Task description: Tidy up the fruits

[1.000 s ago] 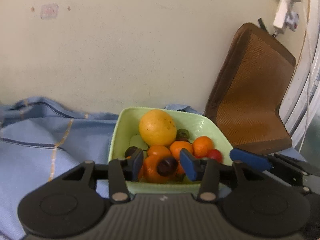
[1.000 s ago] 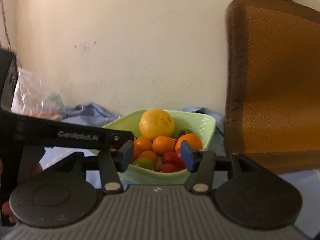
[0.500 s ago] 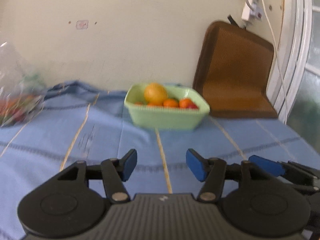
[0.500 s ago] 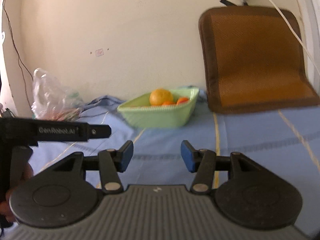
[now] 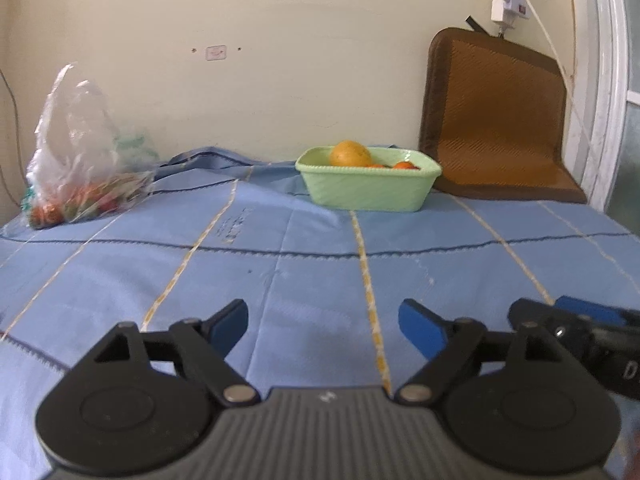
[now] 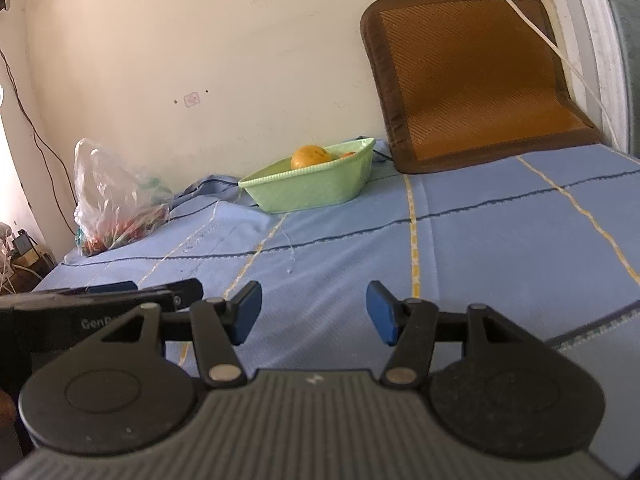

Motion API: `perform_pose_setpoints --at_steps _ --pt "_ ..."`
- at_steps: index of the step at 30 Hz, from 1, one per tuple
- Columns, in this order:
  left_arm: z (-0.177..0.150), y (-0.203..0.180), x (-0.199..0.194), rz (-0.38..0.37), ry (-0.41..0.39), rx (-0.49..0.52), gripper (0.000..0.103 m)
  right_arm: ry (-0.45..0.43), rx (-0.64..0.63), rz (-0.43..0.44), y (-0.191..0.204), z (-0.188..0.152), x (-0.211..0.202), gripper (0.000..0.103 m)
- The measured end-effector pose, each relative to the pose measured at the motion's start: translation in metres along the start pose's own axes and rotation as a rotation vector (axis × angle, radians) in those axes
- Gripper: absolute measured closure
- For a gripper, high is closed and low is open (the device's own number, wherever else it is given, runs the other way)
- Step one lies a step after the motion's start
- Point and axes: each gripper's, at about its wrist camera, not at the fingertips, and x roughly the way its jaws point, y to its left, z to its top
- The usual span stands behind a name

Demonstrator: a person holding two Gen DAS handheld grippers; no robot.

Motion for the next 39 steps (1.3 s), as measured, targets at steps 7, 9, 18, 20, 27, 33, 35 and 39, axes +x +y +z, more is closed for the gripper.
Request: perform_pose_setpoints --at_steps 7,9,18,20,27,33,35,39 --pt "-0.0053 -0.0015 -0.0031 0.041 -0.008 0.008 0.01 0.0 -0.012 -0.01 0.0013 -0.0014 -0.0014 0.043" --pt "-0.0055 -0.0018 -0.0029 0.044 -0.01 0.011 0.009 0.0 -0.01 -0.011 0.0008 -0.0016 -0.0012 0.043" --pt "-0.007 -0.0017 -0.0039 0.06 -0.024 0.012 0.004 0.006 -0.022 -0.016 0.0035 -0.0021 0.0011 0.042" --pt "-0.0076 -0.0012 -0.004 0.058 -0.025 0.009 0.004 0.006 -0.026 -0.016 0.0044 -0.0019 0.0019 0.043" --pt "-0.0085 -0.0023 -0.0042 0.054 -0.024 0.015 0.004 0.002 -0.02 -0.013 0.0039 -0.0022 0.0005 0.042" --pt "-0.0082 -0.0026 -0.0022 0.043 -0.015 0.022 0.003 0.008 -0.014 -0.013 0.0037 -0.0026 0.0006 0.041" --pt "-0.0083 -0.002 -0.0021 0.039 -0.012 0.02 0.003 0.008 -0.013 -0.013 0.0037 -0.0025 0.0005 0.041" --pt "-0.0073 -0.0007 -0.0011 0.029 -0.003 0.016 0.001 0.008 -0.011 -0.013 0.0037 -0.0023 0.0006 0.041"
